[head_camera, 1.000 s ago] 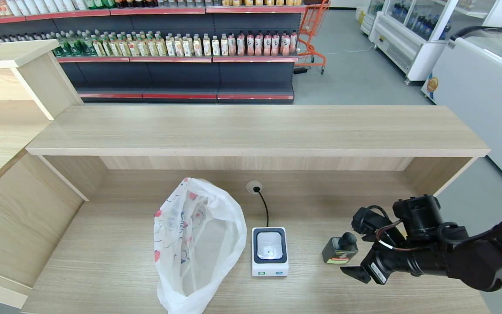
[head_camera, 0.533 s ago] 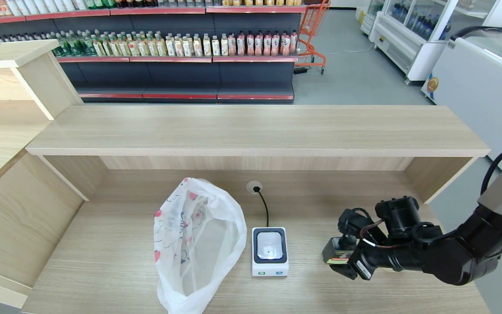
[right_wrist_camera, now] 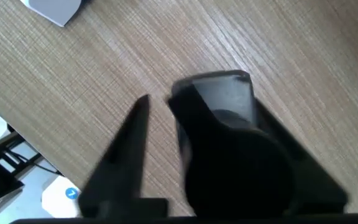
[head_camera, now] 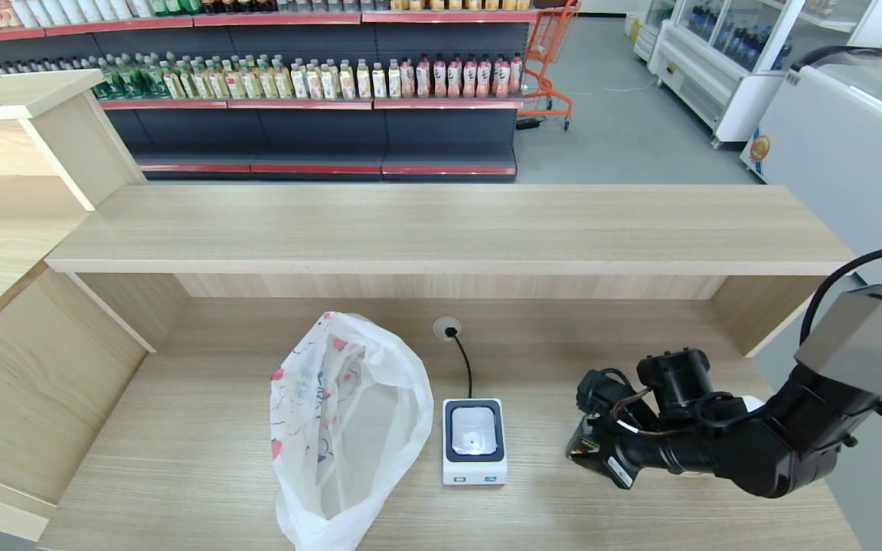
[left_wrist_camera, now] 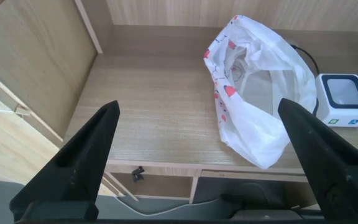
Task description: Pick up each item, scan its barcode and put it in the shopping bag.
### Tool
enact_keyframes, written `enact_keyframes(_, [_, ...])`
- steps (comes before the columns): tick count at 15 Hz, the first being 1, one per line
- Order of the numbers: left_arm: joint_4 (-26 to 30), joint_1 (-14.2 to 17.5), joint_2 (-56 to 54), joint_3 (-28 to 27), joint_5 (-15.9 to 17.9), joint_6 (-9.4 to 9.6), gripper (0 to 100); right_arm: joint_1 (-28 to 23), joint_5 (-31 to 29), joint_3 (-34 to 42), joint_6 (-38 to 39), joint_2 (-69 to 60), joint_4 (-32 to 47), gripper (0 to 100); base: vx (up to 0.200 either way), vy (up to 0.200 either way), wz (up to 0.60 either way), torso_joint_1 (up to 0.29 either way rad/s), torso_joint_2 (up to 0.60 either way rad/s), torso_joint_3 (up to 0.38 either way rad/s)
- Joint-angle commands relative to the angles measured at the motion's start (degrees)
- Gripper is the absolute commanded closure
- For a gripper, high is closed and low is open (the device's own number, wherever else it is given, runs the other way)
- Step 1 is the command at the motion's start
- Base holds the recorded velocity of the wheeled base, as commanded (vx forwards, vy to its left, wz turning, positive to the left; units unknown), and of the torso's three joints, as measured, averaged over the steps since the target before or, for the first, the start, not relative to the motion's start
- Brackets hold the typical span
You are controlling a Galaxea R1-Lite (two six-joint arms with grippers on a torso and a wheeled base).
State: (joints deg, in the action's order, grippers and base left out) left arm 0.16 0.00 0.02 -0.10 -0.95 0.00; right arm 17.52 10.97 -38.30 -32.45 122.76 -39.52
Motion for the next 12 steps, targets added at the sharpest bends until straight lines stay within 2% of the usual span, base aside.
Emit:
enact_keyframes(1, [0.0, 0.0, 0.0, 0.0, 0.0, 0.00, 0, 0.1, 0.0, -0.5, 0.0, 0.7, -0.2, 100, 0.000, 0.000, 0.00, 0.000, 0.00, 0.000])
enact_keyframes(6, [0.0, 0.0, 0.0, 0.0, 0.0, 0.00, 0, -0.1, 0.0, 3.2, 2.8, -3.8, -4.6, 100, 0.000, 0.000, 0.00, 0.000, 0.00, 0.000])
enact_keyframes(9, [0.0, 0.0, 0.0, 0.0, 0.0, 0.00, 0, -2.2, 2.2, 6.0, 17.2, -20.1, -5.9, 100, 0.000, 0.000, 0.00, 0.000, 0.00, 0.000])
enact_keyframes(12, [0.0, 0.0, 0.0, 0.0, 0.0, 0.00, 0, -3.0, 2.7, 8.6, 17.1, -29.9, -9.4, 100, 0.000, 0.000, 0.00, 0.000, 0.00, 0.000])
